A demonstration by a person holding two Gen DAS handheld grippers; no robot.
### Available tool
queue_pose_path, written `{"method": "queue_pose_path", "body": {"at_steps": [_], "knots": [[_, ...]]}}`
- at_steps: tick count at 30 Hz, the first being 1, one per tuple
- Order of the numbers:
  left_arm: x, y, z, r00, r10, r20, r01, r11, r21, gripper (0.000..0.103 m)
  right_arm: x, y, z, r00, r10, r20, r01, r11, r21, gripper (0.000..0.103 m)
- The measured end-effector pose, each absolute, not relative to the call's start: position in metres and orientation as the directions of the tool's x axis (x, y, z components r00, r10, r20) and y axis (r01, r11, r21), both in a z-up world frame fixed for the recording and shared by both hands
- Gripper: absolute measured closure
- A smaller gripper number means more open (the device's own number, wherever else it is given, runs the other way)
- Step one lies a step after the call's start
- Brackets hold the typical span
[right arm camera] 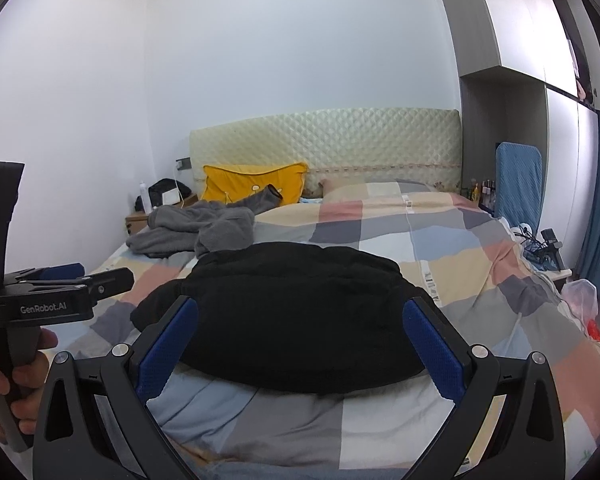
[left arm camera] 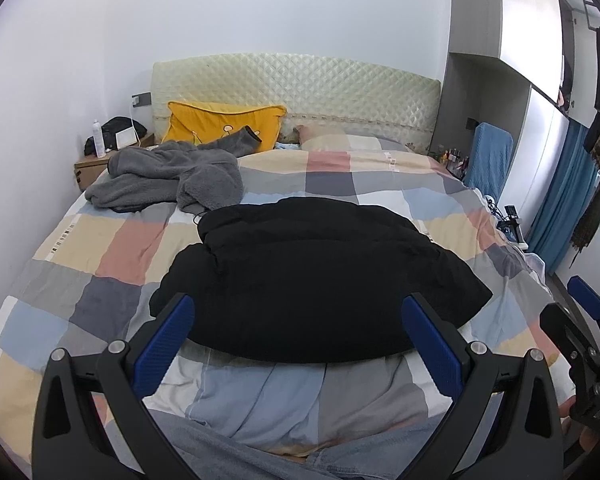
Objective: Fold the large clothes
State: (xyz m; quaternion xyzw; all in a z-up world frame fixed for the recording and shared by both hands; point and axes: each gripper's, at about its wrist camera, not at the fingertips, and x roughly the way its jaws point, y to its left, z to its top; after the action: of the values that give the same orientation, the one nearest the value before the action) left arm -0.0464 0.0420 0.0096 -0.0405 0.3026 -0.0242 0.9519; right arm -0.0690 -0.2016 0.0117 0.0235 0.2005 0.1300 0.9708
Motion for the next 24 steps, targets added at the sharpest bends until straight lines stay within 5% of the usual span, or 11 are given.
{"method": "queue_pose_path", "body": {"at_steps": [24], "knots": [[-0.0475,0.0398,0.011,0.808,-0.075,-0.584,0.02,0.995,-0.099,0.0,-0.0688,-0.1972,0.007,0.88,0.255,-0.4,-0.236,0.967,0.097,0.0]]}}
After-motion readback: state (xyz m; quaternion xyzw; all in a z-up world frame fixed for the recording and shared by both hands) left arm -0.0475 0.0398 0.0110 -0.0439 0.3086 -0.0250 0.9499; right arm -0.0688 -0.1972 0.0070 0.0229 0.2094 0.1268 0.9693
